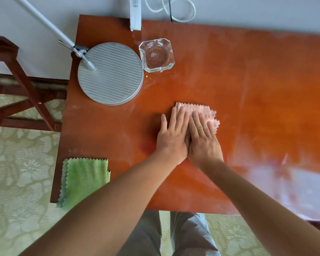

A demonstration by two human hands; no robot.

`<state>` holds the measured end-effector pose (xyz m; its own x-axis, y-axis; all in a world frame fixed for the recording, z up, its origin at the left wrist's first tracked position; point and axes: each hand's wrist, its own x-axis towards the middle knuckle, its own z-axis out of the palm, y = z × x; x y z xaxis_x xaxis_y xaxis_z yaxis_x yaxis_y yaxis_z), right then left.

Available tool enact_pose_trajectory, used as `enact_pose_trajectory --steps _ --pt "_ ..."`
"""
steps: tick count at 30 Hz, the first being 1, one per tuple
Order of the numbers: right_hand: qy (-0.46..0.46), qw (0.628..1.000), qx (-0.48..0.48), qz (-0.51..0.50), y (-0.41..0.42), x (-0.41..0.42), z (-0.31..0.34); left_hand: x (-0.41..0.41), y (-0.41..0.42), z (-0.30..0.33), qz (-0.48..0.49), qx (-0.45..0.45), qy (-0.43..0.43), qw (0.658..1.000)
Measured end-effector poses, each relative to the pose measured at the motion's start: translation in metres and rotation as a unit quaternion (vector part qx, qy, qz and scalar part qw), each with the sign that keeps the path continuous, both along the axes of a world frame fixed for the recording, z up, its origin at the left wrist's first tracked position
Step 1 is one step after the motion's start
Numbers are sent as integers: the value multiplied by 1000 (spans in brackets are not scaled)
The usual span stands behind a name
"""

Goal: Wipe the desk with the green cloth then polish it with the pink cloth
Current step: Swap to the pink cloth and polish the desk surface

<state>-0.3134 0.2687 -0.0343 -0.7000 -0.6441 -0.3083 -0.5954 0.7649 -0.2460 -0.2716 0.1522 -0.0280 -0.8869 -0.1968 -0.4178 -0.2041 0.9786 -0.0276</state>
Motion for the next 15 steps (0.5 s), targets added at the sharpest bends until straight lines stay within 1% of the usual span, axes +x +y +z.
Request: enact_pose_trajectory --steps 5,9,15 --pt "-8 1000 10 3 -28 34 0 37 -27 0 -16 -9 11 1000" --pt "-8 998 37 55 -76 55 0 70 -77 3 9 -17 5 1000" --pt "-25 993 25 110 -160 92 3 119 -153 8 60 -50 -15 997"
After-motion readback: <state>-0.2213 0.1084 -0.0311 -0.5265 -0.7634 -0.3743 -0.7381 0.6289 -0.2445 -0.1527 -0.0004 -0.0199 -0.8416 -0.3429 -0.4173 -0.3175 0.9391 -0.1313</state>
